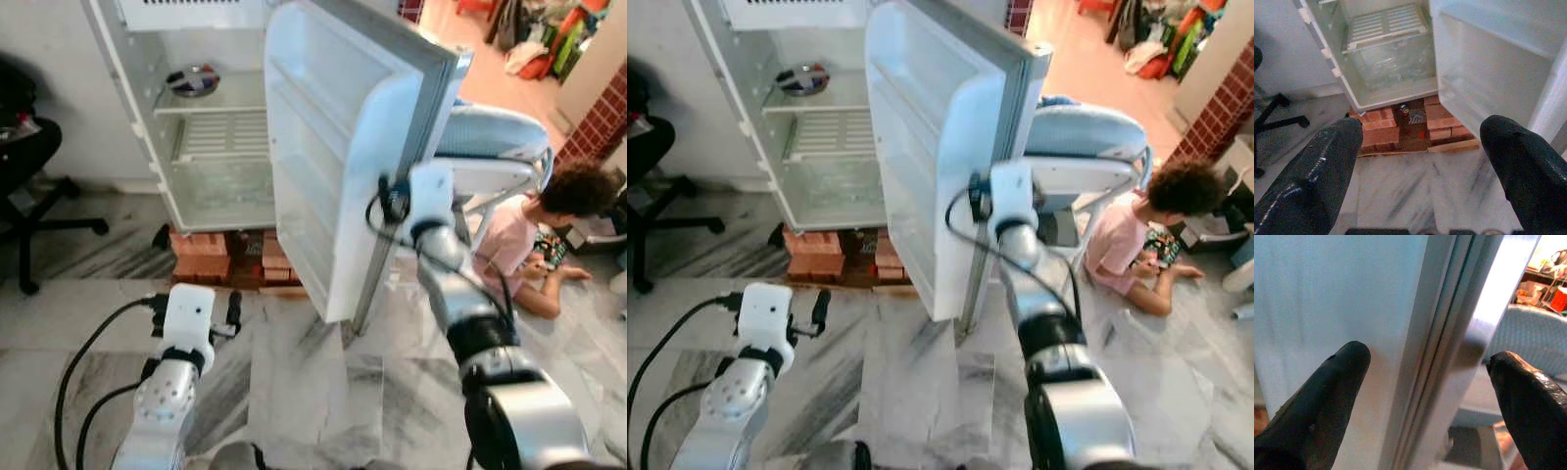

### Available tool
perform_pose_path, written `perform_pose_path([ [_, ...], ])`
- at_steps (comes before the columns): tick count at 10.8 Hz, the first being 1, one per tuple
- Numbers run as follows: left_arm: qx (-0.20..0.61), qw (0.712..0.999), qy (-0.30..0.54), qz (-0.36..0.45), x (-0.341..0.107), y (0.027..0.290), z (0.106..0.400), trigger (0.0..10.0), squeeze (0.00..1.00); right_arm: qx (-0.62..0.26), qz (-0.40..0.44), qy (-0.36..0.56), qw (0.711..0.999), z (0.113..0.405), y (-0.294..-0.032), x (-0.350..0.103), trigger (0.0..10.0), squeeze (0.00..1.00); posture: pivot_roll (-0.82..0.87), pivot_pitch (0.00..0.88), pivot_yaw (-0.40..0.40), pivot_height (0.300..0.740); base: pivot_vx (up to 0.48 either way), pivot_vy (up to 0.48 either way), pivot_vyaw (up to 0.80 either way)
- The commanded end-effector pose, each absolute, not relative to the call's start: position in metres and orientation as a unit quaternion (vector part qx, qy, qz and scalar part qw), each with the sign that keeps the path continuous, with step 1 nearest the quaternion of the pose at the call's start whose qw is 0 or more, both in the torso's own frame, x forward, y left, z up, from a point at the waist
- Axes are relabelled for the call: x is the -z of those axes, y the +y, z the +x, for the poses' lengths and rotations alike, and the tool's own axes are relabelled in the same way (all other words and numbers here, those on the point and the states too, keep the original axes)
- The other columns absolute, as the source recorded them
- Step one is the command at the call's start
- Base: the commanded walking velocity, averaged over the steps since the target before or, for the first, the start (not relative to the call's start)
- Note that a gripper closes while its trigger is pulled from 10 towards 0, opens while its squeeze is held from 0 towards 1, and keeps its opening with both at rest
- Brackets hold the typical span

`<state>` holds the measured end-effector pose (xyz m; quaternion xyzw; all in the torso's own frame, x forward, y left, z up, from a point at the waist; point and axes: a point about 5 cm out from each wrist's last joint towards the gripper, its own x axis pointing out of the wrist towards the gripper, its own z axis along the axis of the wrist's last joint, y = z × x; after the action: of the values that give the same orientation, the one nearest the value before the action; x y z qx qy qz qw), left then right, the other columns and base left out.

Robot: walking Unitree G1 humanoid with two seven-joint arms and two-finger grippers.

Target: Restocking fridge

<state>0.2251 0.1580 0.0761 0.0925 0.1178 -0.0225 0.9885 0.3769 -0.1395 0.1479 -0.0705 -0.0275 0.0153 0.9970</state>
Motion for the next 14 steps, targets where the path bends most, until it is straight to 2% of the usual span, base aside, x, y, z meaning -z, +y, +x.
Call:
perform_pose_path([
  [1,0.019,0.988,0.119,0.098,-0.078,0.160,0.224,10.0,0.00,-0.040,-0.026,-0.033,0.998,0.380,-0.131,-0.151,10.0,0.00,0.17,0.085,-0.018,0.740,0.000,0.000,0.00],
  [2,0.021,0.988,0.117,0.100,-0.078,0.158,0.225,10.0,0.00,-0.102,0.020,-0.059,0.993,0.382,-0.115,-0.162,10.0,0.00,0.17,0.087,-0.017,0.740,0.000,0.000,0.00],
  [3,0.026,0.988,0.115,0.101,-0.079,0.157,0.224,10.0,0.00,-0.200,0.070,-0.099,0.972,0.378,-0.093,-0.179,10.0,0.00,0.17,0.088,-0.016,0.740,0.000,0.000,0.00],
  [4,0.034,0.987,0.115,0.104,-0.077,0.155,0.220,10.0,0.00,-0.359,0.158,-0.109,0.913,0.356,-0.067,-0.192,10.0,0.00,0.18,0.090,-0.017,0.740,0.000,0.000,0.00],
  [5,0.034,0.987,0.116,0.103,-0.077,0.156,0.219,10.0,0.00,-0.464,0.187,-0.104,0.859,0.329,-0.057,-0.196,10.0,0.00,0.17,0.091,-0.017,0.740,0.000,0.000,0.00],
  [6,0.033,0.987,0.117,0.103,-0.077,0.157,0.220,10.0,0.00,-0.572,0.189,-0.063,0.796,0.295,-0.057,-0.189,10.0,0.00,0.16,0.093,-0.015,0.740,0.000,0.000,0.00],
  [7,0.034,0.987,0.117,0.104,-0.077,0.157,0.221,10.0,0.00,-0.576,0.165,-0.040,0.800,0.291,-0.066,-0.174,10.0,0.00,0.16,0.093,-0.015,0.740,0.000,0.000,0.00],
  [8,0.037,0.987,0.116,0.104,-0.076,0.156,0.222,10.0,0.00,-0.531,0.131,-0.004,0.837,0.295,-0.079,-0.154,10.0,0.00,0.15,0.092,-0.011,0.740,0.000,0.000,0.00],
  [10,0.040,0.988,0.113,0.102,-0.078,0.156,0.224,10.0,0.00,-0.497,0.099,0.056,0.860,0.288,-0.097,-0.132,10.0,0.00,0.14,0.092,-0.007,0.740,0.000,0.000,0.00],
  [11,0.041,0.988,0.112,0.101,-0.078,0.155,0.224,10.0,0.00,-0.495,0.073,0.072,0.863,0.284,-0.099,-0.121,10.0,0.00,0.14,0.092,-0.007,0.740,0.000,0.000,0.00],
  [12,0.036,0.989,0.109,0.096,-0.079,0.156,0.226,10.0,0.00,-0.464,0.005,0.089,0.881,0.284,-0.103,-0.103,10.0,0.00,0.14,0.092,-0.007,0.740,0.000,0.000,0.00],
  [13,0.022,0.989,0.114,0.090,-0.078,0.161,0.226,10.0,0.00,-0.401,-0.018,0.094,0.911,0.287,-0.106,-0.095,10.0,0.00,0.14,0.091,-0.008,0.740,0.000,0.000,0.00],
  [14,0.017,0.989,0.116,0.087,-0.077,0.162,0.227,10.0,0.00,-0.385,-0.001,0.105,0.917,0.287,-0.107,-0.092,10.0,0.00,0.14,0.089,-0.008,0.740,0.000,0.000,0.00],
])
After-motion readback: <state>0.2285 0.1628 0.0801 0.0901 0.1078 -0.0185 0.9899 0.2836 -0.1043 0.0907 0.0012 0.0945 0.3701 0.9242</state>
